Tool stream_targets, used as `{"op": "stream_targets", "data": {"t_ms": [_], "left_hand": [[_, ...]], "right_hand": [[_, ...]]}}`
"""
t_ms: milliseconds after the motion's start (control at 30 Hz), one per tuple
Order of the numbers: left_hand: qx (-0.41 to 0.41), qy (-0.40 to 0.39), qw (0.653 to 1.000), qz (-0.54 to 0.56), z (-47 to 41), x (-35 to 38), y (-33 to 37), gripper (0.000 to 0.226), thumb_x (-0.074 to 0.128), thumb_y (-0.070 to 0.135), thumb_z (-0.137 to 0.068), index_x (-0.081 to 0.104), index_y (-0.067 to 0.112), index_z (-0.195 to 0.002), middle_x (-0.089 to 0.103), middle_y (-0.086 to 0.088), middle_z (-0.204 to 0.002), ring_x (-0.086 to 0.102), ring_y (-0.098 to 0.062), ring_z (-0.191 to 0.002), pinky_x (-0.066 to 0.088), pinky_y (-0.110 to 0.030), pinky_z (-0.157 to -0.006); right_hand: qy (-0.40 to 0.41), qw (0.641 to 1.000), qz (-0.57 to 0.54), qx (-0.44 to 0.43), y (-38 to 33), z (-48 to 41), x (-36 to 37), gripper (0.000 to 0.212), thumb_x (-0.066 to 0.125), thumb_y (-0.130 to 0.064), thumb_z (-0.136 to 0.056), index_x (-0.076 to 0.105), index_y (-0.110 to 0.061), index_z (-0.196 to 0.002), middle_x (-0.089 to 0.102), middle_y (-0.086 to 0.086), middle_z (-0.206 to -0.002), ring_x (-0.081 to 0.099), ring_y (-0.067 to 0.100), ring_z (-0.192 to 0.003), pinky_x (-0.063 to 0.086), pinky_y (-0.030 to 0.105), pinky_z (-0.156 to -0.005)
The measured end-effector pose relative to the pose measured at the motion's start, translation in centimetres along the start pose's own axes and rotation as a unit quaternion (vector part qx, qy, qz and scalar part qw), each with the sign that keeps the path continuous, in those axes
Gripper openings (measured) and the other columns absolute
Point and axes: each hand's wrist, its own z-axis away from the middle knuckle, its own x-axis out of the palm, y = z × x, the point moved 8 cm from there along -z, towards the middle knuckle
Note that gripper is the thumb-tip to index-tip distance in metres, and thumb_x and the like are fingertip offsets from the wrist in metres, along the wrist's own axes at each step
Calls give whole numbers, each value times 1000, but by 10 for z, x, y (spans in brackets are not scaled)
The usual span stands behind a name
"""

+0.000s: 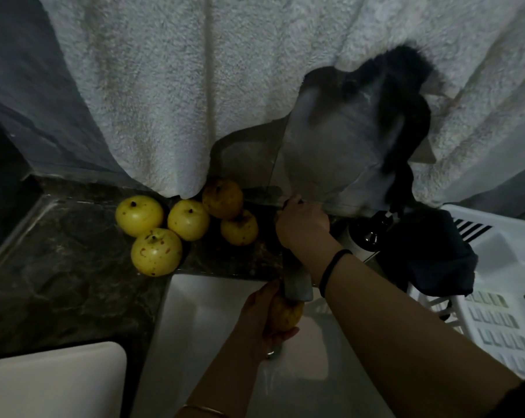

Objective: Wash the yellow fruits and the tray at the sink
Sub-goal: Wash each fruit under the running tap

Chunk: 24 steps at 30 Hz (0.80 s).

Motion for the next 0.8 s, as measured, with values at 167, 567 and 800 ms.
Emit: {"op": "stream_targets", "data": {"t_ms": [167, 567, 800], "left_hand": [[-1, -1, 1000, -10, -4, -3, 1, 43, 67, 38, -84, 54, 23, -123, 55, -10, -126, 59, -31, -97, 54, -46, -70], [-25, 3, 999, -24, -4, -1, 4, 36, 65, 36, -87, 49, 24, -117, 47, -8, -115, 54, -28, -82, 53, -48, -71], [-41, 14, 998, -43, -4, 1, 3, 40, 62, 43, -87, 52, 25, -122, 51, -10, -131, 57, -29, -89, 51, -38, -56]], "right_hand": [[0, 1000, 0, 4, 0, 1, 0, 60, 28, -34, -104, 10, 2, -148, 32, 19, -149, 34, 32, -134, 40, 37, -97], [4, 1000, 5, 0, -1, 5, -6, 57, 23, -32, -105, 9, 2, -148, 31, 19, -149, 35, 32, -134, 38, 37, -99], [15, 999, -19, 23, 2, 4, -3, 54, 27, -33, -104, 19, 1, -145, 41, 19, -142, 44, 32, -127, 42, 36, -90]]}}
